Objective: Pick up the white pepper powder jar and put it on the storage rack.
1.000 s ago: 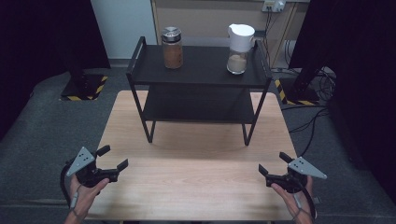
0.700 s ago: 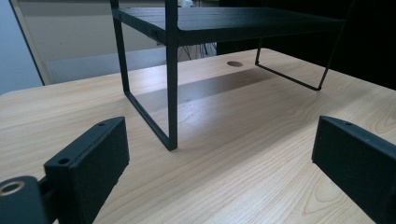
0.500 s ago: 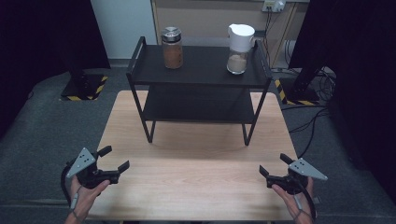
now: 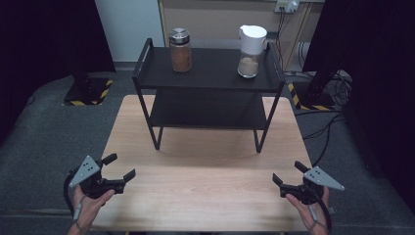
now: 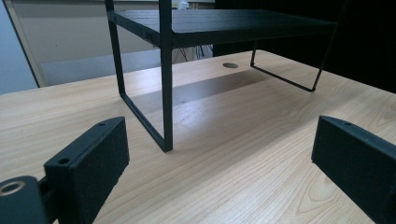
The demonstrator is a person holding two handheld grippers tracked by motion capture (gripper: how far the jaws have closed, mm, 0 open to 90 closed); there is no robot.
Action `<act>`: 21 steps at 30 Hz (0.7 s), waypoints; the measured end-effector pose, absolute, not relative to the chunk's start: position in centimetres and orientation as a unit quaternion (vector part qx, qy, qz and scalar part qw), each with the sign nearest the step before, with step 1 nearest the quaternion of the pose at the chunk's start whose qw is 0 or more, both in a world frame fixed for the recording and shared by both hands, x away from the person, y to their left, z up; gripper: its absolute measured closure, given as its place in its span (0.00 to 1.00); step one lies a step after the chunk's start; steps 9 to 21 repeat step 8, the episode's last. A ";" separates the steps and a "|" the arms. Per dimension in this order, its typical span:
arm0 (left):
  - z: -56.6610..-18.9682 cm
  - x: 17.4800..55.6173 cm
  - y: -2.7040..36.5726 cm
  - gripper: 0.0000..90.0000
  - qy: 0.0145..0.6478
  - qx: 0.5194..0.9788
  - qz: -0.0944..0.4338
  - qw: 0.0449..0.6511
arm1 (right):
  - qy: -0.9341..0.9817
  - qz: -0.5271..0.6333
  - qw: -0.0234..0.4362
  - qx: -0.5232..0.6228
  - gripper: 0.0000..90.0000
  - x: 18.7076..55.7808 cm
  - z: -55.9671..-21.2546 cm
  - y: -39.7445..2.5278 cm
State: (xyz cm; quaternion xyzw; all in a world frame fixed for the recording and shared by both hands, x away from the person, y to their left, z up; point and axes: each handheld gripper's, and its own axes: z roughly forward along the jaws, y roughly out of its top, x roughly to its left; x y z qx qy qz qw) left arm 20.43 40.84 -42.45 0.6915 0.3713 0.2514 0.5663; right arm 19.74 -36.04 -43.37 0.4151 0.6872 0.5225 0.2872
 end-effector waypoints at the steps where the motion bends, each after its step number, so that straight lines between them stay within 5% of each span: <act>1: -42.4 20.4 40.8 0.03 0.371 0.692 0.252 0.566 | 0.687 0.523 0.287 0.415 0.02 19.7 -43.4 -36.0; 21: -42.4 20.4 40.8 0.03 0.372 0.690 0.255 0.565 | 0.684 0.526 0.289 0.414 0.02 19.5 -43.4 -36.1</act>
